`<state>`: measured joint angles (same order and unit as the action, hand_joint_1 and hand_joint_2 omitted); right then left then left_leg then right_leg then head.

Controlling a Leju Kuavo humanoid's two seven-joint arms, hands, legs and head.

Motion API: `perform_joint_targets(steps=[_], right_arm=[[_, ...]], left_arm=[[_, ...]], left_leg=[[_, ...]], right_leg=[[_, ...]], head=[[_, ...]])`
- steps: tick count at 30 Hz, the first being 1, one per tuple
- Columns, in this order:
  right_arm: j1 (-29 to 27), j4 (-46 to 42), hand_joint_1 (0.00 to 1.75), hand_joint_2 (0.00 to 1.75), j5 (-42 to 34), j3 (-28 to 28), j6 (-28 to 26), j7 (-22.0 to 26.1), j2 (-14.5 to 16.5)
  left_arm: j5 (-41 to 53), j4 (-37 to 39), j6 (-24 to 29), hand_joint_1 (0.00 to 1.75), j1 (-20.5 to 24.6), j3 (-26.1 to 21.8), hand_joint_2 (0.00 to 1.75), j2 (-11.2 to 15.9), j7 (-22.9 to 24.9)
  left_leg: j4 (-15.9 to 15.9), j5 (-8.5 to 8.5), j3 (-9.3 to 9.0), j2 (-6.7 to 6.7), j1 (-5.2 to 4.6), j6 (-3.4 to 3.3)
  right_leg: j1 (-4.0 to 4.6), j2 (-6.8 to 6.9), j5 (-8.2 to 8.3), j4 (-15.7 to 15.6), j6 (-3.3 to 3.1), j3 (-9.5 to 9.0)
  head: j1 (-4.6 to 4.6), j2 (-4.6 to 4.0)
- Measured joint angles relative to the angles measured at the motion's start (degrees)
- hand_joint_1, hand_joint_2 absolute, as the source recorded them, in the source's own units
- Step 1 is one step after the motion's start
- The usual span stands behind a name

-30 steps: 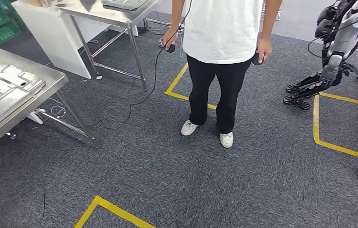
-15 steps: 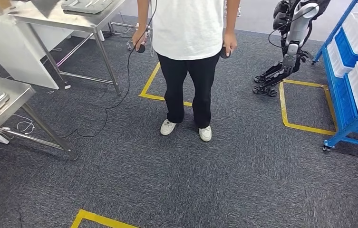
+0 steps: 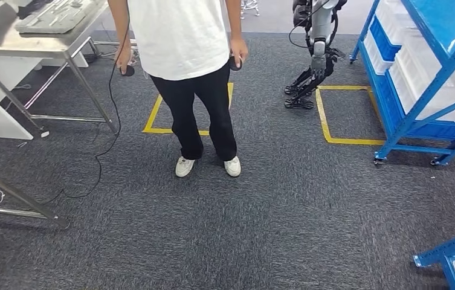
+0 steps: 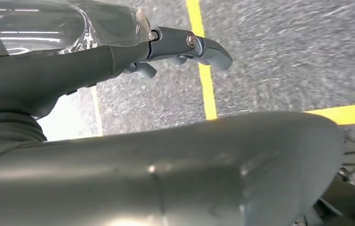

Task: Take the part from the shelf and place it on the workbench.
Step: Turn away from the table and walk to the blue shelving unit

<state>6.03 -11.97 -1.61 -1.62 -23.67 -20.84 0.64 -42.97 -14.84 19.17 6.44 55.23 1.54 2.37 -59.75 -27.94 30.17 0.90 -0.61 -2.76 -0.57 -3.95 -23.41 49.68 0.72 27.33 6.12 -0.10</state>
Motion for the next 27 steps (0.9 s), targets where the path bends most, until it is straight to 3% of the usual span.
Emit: perform_joint_targets(steps=[2,3,5,6,8,10,11,12,13,14,16,17,19,21,22,23,25,26,27], right_arm=[[0.02,0.01,0.00,0.00,-0.01,0.00,0.00,-0.08,0.14],[-0.03,0.01,0.00,0.00,-0.02,0.00,0.00,-0.08,0.19],[-0.25,0.01,0.00,0.00,-0.06,0.00,0.00,-0.04,0.14],[-0.36,0.01,0.00,0.00,-0.08,0.00,0.00,0.01,0.05],[-0.40,0.01,0.00,0.00,-0.11,-0.01,0.01,0.11,-0.01],[-0.34,0.01,0.00,0.00,-0.11,-0.02,0.02,0.24,0.03],[-0.32,0.01,0.00,0.00,-0.11,-0.02,0.02,0.33,0.03],[-0.34,0.01,0.00,0.00,-0.12,-0.02,0.01,0.42,0.02],[-0.36,0.01,0.00,0.00,-0.13,-0.02,0.01,0.48,-0.02],[-0.38,0.01,0.00,0.00,-0.15,-0.02,0.00,0.54,-0.08],[-0.33,0.01,0.00,0.00,-0.19,-0.02,0.01,0.60,-0.09],[-0.28,0.01,0.00,0.00,-0.21,-0.02,0.01,0.61,-0.08],[-0.22,0.01,0.00,0.00,-0.26,-0.01,-0.02,0.62,0.02],[-0.24,0.01,0.00,0.00,-0.28,0.00,-0.05,0.66,-0.04],[-0.21,0.01,0.00,0.00,-0.28,0.00,-0.07,0.68,-0.05],[-0.11,0.01,0.00,0.00,-0.28,0.00,-0.09,0.71,-0.07],[0.07,0.01,0.00,0.00,-0.29,0.00,-0.13,0.72,-0.08],[0.10,0.01,0.00,0.00,-0.29,0.00,-0.13,0.72,-0.08],[0.06,0.01,0.00,0.00,-0.29,0.00,-0.13,0.73,-0.08]], left_arm=[[-0.08,0.00,0.05,0.00,0.16,0.00,0.00,0.02,-0.14],[-0.08,0.00,0.08,0.00,0.23,0.00,0.00,0.03,-0.17],[-0.10,0.00,0.12,0.00,0.38,0.00,0.00,0.03,-0.22],[-0.10,0.00,0.14,0.00,0.47,0.00,0.00,0.02,-0.23],[-0.11,0.00,0.15,0.00,0.52,-0.01,0.00,0.00,-0.25],[-0.11,0.00,0.15,0.00,0.31,-0.01,0.00,0.00,-0.26],[-0.11,0.00,0.15,0.00,0.18,-0.01,0.00,-0.01,-0.28],[-0.12,-0.01,0.15,0.00,0.11,0.00,0.00,-0.02,-0.31],[-0.13,-0.01,0.15,0.00,0.10,0.00,0.00,-0.03,-0.35],[-0.15,-0.01,0.15,0.00,0.13,0.00,0.00,-0.05,-0.40],[-0.21,0.00,0.15,0.00,0.19,0.00,0.00,0.00,-0.51],[-0.24,0.00,0.15,0.00,0.20,0.00,0.00,0.06,-0.56],[-0.27,-0.01,0.15,0.00,0.28,0.00,0.00,0.16,-0.60],[-0.30,-0.02,0.15,0.00,0.47,0.00,0.00,0.10,-0.62],[-0.33,-0.02,0.15,0.00,0.53,0.00,0.00,0.08,-0.63],[-0.37,-0.02,0.15,0.00,0.52,0.00,0.00,0.05,-0.64],[-0.43,-0.02,0.15,0.00,0.37,0.00,0.00,0.03,-0.64],[-0.45,-0.02,0.16,0.00,0.23,0.00,0.00,0.03,-0.63],[-0.46,-0.02,0.16,0.00,0.11,0.01,0.00,0.03,-0.60]], left_leg=[[8.41,3.31,-3.98,2.16,-0.44,-0.77],[10.43,3.95,-4.94,2.71,-0.58,-0.87],[11.33,4.27,-5.29,1.68,-0.60,-0.73],[11.51,4.45,-5.31,1.00,-0.51,-0.76],[11.84,4.80,-5.18,-0.43,-0.25,-1.20],[11.87,4.89,-4.93,-1.88,-0.16,-1.55],[11.85,4.89,-4.80,-2.62,-0.11,-1.60],[11.83,4.88,-4.72,-3.32,0.00,-1.57],[11.79,4.84,-4.69,-3.95,0.20,-1.46],[11.66,4.74,-4.72,-4.49,0.48,-1.24],[11.03,4.23,-4.84,-5.44,0.83,-0.33],[10.69,3.93,-4.89,-5.79,0.94,0.14],[10.56,3.64,-5.12,-6.58,0.78,0.81],[10.68,3.44,-5.43,-6.94,1.07,1.15],[9.68,2.53,-5.09,-6.13,1.28,1.32],[7.37,0.90,-4.11,-4.89,1.44,1.49],[-1.29,-3.76,-0.20,-2.41,1.49,1.64],[-5.88,-5.56,1.98,-1.94,1.41,1.55],[-8.91,-6.33,3.52,-1.70,1.28,1.27]], right_leg=[[0.05,-1.42,0.17,0.08,0.24,0.20],[0.10,-2.12,0.24,0.15,0.36,0.38],[0.21,-3.62,0.40,0.29,0.73,0.78],[0.20,-3.45,0.16,0.72,0.88,1.05],[0.32,-0.93,-2.69,4.84,1.25,3.03],[0.33,2.19,-7.63,13.68,1.67,7.08],[0.18,2.79,-9.35,17.83,1.94,8.95],[-0.04,3.08,-9.91,20.11,2.20,9.91],[-0.30,3.32,-9.28,19.96,2.54,9.64],[-0.62,3.73,-7.63,17.20,2.94,8.08],[-1.36,6.07,-3.68,7.87,4.02,3.02],[-1.61,6.98,-2.36,4.17,4.14,1.10],[-1.68,7.45,-1.56,1.25,3.54,-0.14],[-1.50,6.06,-1.33,1.19,2.35,0.04],[-1.46,5.49,-1.15,1.11,1.93,0.12],[-1.45,4.98,-0.94,1.04,1.53,0.20],[-1.25,3.97,-0.56,0.98,0.94,0.54],[-1.01,3.34,-0.42,0.98,0.76,0.71],[-0.74,2.67,-0.29,0.98,0.65,0.84]], head=[[-0.01,0.00],[-0.01,0.00],[-0.03,0.01],[-0.03,0.01],[-0.08,0.01],[-0.13,0.02],[-0.12,0.02],[-0.11,0.02],[-0.11,0.02],[-0.11,0.01],[-0.16,0.01],[-0.16,0.01],[-0.21,0.02],[-0.25,0.01],[-0.26,0.01],[-0.27,0.01],[-0.27,0.02],[-0.27,0.02],[-0.27,0.02]])
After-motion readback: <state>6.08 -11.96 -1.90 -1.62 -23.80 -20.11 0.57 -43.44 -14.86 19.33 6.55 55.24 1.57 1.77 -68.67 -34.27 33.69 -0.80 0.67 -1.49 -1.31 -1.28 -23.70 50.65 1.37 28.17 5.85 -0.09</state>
